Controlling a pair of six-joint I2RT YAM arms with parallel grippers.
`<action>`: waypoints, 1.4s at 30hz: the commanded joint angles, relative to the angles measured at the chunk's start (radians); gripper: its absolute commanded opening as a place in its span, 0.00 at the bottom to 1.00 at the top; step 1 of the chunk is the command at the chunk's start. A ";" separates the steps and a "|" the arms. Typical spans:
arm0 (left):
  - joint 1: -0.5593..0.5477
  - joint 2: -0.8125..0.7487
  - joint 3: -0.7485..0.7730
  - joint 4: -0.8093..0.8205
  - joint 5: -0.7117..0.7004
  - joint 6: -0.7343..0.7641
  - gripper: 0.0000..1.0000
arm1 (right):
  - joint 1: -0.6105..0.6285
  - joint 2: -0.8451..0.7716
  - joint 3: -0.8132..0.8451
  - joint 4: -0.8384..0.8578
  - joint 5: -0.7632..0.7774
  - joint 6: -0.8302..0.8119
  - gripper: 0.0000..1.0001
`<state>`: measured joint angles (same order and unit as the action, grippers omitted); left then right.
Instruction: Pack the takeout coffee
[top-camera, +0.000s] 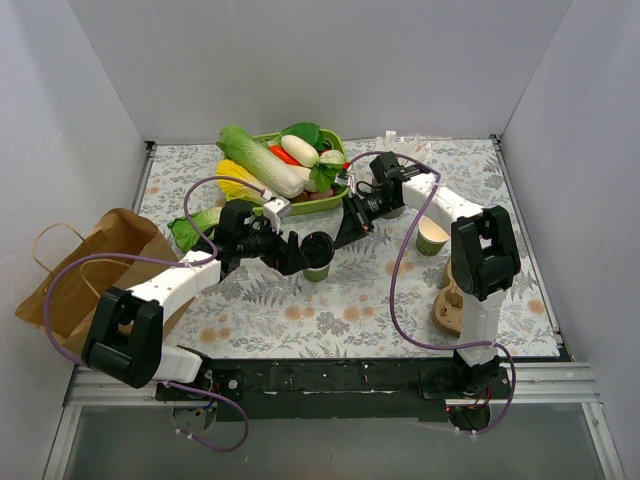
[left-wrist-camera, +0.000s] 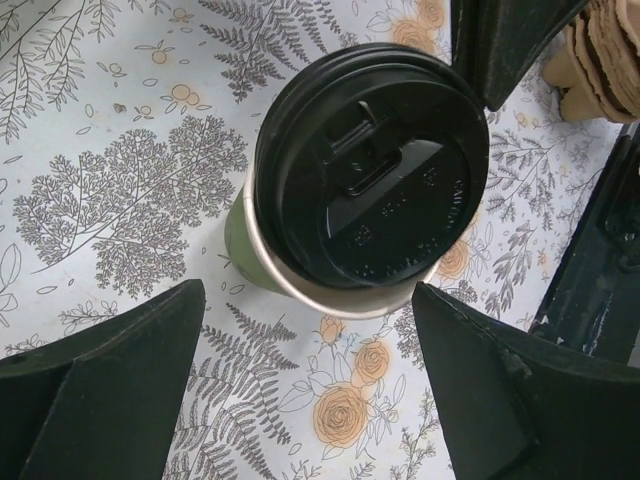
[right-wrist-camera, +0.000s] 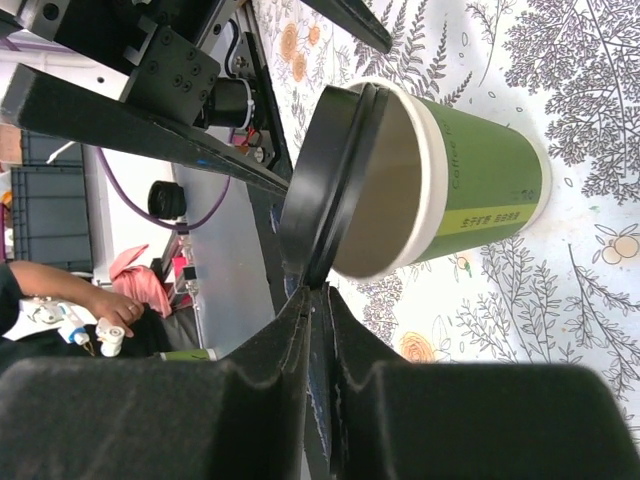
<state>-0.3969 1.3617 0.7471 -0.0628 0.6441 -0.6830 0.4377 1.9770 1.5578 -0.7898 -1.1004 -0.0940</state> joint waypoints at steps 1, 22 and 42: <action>-0.005 -0.044 0.012 0.035 0.043 -0.024 0.86 | -0.010 -0.053 0.031 -0.023 0.020 -0.033 0.17; -0.003 -0.039 0.018 0.043 0.068 -0.049 0.86 | -0.008 -0.003 0.064 -0.022 0.097 -0.030 0.28; -0.003 -0.026 0.024 0.054 0.095 -0.070 0.86 | 0.006 0.037 0.087 -0.028 0.152 -0.050 0.30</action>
<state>-0.3969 1.3575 0.7475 -0.0223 0.7223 -0.7528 0.4343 2.0041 1.5997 -0.8127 -0.9443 -0.1314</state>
